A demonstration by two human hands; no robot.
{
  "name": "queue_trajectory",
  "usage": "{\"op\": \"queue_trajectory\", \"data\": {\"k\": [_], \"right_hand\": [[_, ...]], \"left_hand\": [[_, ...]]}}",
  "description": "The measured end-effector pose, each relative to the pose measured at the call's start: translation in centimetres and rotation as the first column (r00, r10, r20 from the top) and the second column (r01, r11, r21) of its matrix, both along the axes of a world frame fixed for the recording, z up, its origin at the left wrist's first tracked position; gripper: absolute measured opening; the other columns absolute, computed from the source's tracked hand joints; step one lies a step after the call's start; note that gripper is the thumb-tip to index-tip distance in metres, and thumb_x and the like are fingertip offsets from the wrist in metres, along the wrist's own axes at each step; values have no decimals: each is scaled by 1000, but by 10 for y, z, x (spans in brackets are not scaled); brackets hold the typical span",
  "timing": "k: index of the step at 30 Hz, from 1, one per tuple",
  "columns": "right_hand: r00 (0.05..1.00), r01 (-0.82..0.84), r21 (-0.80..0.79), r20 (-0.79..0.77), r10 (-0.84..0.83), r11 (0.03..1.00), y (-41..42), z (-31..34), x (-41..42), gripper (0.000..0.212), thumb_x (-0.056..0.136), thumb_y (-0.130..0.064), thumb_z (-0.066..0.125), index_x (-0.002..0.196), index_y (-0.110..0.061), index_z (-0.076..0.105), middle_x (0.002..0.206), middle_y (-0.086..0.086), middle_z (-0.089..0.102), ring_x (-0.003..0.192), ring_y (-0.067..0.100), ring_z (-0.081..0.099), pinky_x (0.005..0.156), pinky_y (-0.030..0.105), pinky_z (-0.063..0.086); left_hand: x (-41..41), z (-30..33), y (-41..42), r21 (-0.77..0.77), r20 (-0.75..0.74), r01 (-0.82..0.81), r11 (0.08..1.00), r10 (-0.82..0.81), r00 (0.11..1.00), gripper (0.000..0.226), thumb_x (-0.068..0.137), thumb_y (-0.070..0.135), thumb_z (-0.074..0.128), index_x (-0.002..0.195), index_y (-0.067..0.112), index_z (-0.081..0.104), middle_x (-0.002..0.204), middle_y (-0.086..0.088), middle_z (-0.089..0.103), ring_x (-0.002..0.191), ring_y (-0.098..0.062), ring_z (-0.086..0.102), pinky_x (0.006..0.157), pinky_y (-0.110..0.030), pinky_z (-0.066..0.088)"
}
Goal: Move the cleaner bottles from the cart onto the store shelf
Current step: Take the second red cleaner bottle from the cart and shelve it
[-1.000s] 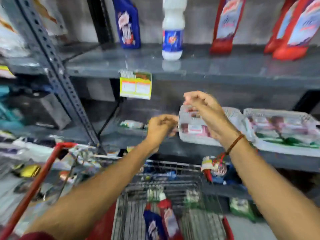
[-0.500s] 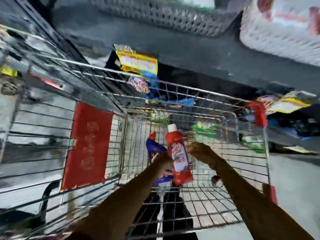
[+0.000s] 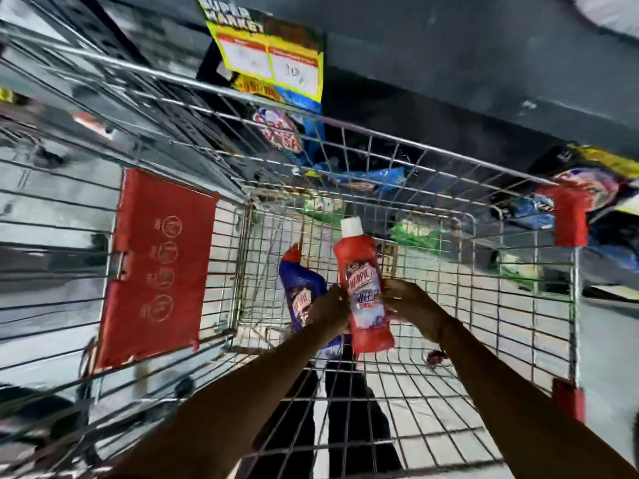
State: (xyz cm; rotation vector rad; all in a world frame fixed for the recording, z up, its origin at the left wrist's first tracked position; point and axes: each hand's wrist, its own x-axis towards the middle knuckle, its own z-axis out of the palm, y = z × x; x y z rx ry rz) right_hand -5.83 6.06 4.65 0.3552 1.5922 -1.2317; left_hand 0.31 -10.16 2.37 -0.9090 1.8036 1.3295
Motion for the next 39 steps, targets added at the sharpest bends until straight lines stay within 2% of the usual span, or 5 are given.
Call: {"op": "queue_trajectory", "data": {"k": [4,8,13,26,39], "right_hand": [[995,34,-56,-96,-39,998,-3,44,-6,54,77,-8,69,127,5,51,109,18,65,81,12,69,63,17,54],[978,36,-109,-199,-57,993,-11,114,-8,36,82,1,63,117,-9,63,96,-4,74,82,7,71,70,22,54],[896,33,-177,-431,-108,984,-28,223,-18,28,84,-5,63,107,-19,70,104,-2,75,100,21,67,81,29,56],[428,-106,-424,-836,-344,899,-60,569,-54,44,86,-3,60,129,-1,52,124,21,62,96,18,67,84,28,56],[132,-154,-541,-840,-526,827,-36,773,-42,29,86,-8,62,115,-14,60,95,1,72,74,2,71,60,15,55]], "left_hand": [[5,47,-6,-108,-131,34,994,-48,990,24,97,34,40,109,17,52,85,-15,67,60,-29,62,53,-32,49],[6,110,-21,-193,-348,13,981,-81,934,25,96,31,46,112,15,57,88,-6,69,59,-9,54,51,-25,35],[-13,229,-42,120,-585,-217,969,246,773,18,97,3,42,86,8,55,59,5,64,46,5,56,47,-12,43],[-66,573,-74,174,-969,-55,983,181,166,4,89,21,60,93,22,59,82,-8,69,68,-13,62,66,-33,53],[-94,791,-56,78,-994,138,987,87,-62,16,91,28,58,103,18,58,94,-8,72,84,-20,69,68,-33,57]]}}
